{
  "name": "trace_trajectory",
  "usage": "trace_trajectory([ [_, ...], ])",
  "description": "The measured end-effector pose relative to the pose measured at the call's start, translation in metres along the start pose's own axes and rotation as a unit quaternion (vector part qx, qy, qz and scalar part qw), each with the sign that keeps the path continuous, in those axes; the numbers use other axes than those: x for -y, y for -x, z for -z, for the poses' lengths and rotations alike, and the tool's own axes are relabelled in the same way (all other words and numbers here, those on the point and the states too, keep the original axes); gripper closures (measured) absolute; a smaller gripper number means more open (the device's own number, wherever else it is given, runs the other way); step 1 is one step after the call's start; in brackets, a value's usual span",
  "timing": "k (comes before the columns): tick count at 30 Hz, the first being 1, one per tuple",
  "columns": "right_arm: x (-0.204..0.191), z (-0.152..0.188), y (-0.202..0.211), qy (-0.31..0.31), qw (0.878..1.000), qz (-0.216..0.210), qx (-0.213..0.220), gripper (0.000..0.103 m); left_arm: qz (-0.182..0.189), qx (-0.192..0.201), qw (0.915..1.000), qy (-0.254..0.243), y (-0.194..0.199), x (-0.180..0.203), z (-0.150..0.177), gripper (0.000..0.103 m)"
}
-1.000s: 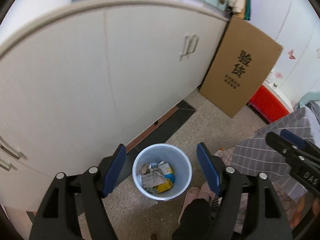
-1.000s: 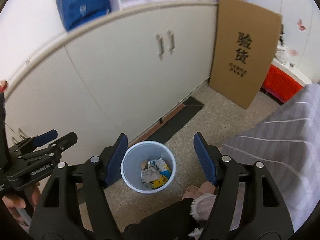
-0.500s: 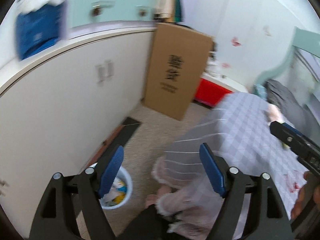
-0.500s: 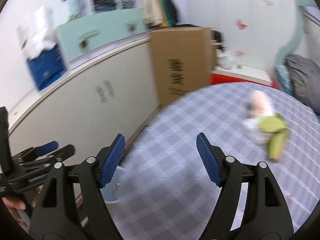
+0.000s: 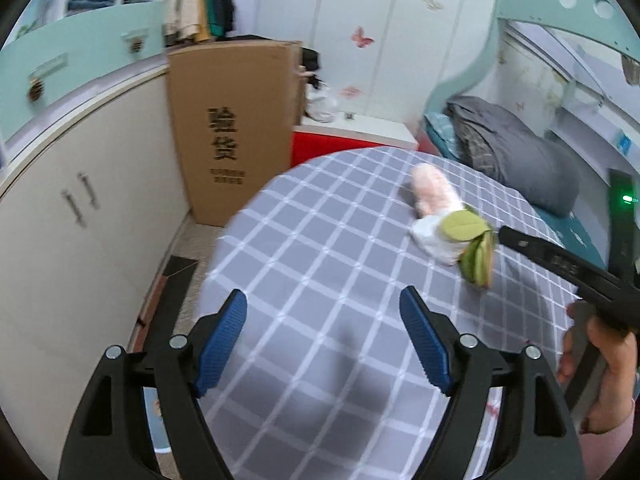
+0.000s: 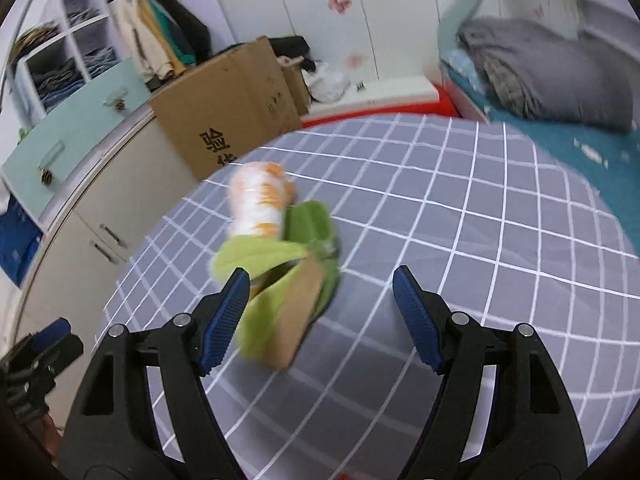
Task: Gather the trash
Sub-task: 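Move both empty tools back over the table toward the remaining trash, then grasp the white-orange plastic bag with the left tool while the right tool grasps the green packet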
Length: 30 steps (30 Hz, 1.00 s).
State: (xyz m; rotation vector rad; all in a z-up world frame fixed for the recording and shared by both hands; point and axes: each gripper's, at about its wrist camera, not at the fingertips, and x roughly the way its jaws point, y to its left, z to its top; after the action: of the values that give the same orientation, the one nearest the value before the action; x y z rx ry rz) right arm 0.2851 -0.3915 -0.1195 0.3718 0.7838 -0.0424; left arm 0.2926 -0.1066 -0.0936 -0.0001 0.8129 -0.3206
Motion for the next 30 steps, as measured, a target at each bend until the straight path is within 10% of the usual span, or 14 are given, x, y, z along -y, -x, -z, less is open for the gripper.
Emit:
trace_trajectory([
  [3, 0.007, -0.005, -0.021, -0.012, 0.999, -0.035, -0.026, 0.032, 0.007, -0.007, 0.9999, -0.011, -0.016, 0.019, -0.009, 0.026],
  [5, 0.004, -0.004, -0.023, 0.009, 0.999, -0.02, -0.026, 0.066, 0.011, -0.011, 0.9997, -0.018, -0.026, 0.031, -0.014, 0.026],
  [8, 0.007, -0.003, -0.02, 0.012, 0.999, -0.023, -0.02, 0.085, 0.014, -0.016, 0.9995, -0.024, -0.041, 0.046, -0.022, 0.026],
  [17, 0.03, -0.009, 0.022, -0.008, 0.997, 0.032, 0.073, 0.087, 0.044, -0.009, 0.9984, -0.034, -0.075, 0.094, -0.039, 0.024],
  [30, 0.046, -0.011, 0.018, -0.036, 0.997, 0.009, 0.064, 0.087, 0.003, -0.034, 0.9963, -0.079, -0.13, 0.141, -0.051, 0.021],
])
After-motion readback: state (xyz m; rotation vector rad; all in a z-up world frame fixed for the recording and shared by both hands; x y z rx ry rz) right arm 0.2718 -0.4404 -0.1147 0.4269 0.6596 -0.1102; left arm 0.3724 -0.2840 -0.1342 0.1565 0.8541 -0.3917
